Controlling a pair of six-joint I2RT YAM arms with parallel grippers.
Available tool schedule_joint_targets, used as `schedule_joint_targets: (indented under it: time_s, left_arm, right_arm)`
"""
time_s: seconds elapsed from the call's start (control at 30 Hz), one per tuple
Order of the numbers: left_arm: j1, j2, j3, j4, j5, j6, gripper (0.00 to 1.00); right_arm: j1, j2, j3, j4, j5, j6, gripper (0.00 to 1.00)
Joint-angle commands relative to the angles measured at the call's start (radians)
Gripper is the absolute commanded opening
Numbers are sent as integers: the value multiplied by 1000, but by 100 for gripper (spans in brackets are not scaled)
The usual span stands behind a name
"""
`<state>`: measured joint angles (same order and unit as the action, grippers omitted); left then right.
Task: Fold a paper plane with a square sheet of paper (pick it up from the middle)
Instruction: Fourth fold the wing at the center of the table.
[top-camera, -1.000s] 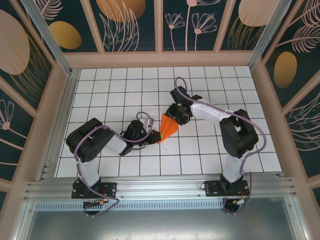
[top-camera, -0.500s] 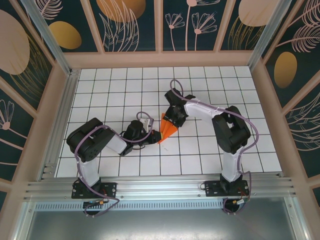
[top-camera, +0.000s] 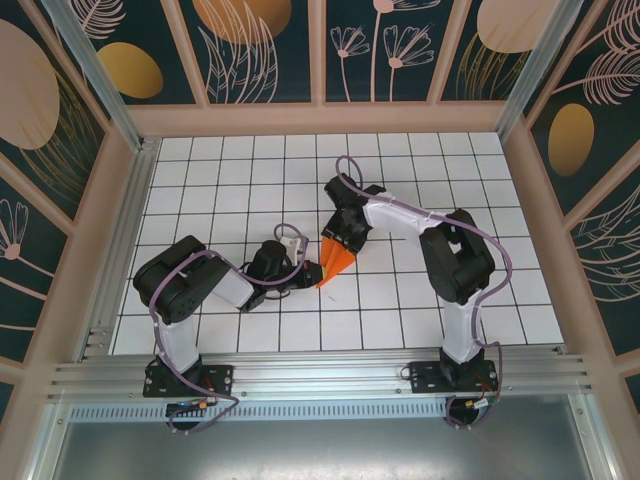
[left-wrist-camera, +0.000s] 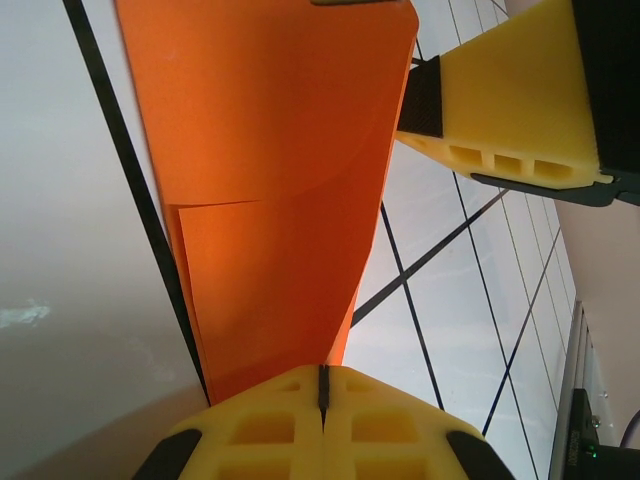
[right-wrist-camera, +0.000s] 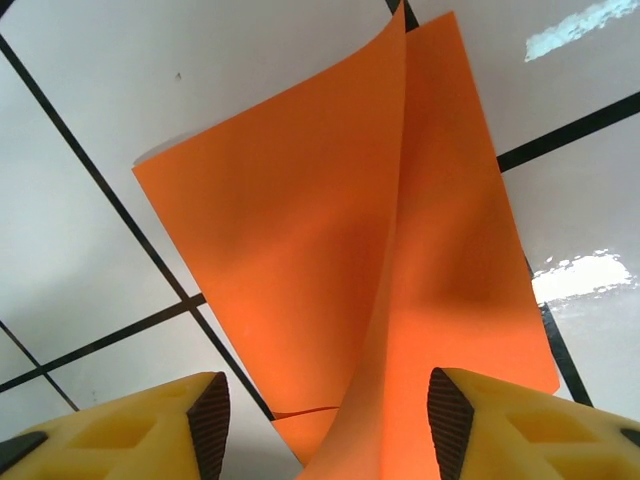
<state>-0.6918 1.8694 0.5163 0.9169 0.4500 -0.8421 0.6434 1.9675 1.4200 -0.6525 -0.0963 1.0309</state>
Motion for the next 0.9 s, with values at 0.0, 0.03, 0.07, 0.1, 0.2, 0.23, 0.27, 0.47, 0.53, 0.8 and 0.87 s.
schedule_joint_targets:
  time_s: [0.0,0.03,0.07,0.1,0.2,0.23,0.27,0.47,0.53,0.8,0.87]
  left_arm:
    - [6,37,6,-20,13,34,0]
    - [5,38,7,-20,13,35,1]
    - [5,37,7,-19,14,35,1]
    - [4,38,7,-19,13,35,1]
    - [6,39,8,-19,15,37,1]
    - [5,40,8,-18,16,37,1]
    - [5,41,9,-18,18,37,2]
    - [5,46,11,-16,22,38,5]
    - [5,48,12,-15,24,38,8]
    - [6,56,10,-6,34,38,22]
    - [6,56,10,-3,36,38,23]
  right_arm:
    - [10,39,50,-64,16,0,58]
    - [11,48,58,-75,14,3,57]
    - [12,52,61,-82,15,6,56]
    - [12,57,62,-88,14,12,54]
    - [13,64,63,-95,5,27,48]
    - [13,66,66,-94,1,31,46]
    - [14,66,68,-96,-1,34,45]
    - [15,54,76,-114,-5,41,36]
    - [14,51,78,-121,-7,43,34]
    - [16,34,78,-129,-8,44,22]
    - [16,33,79,-132,-7,44,21]
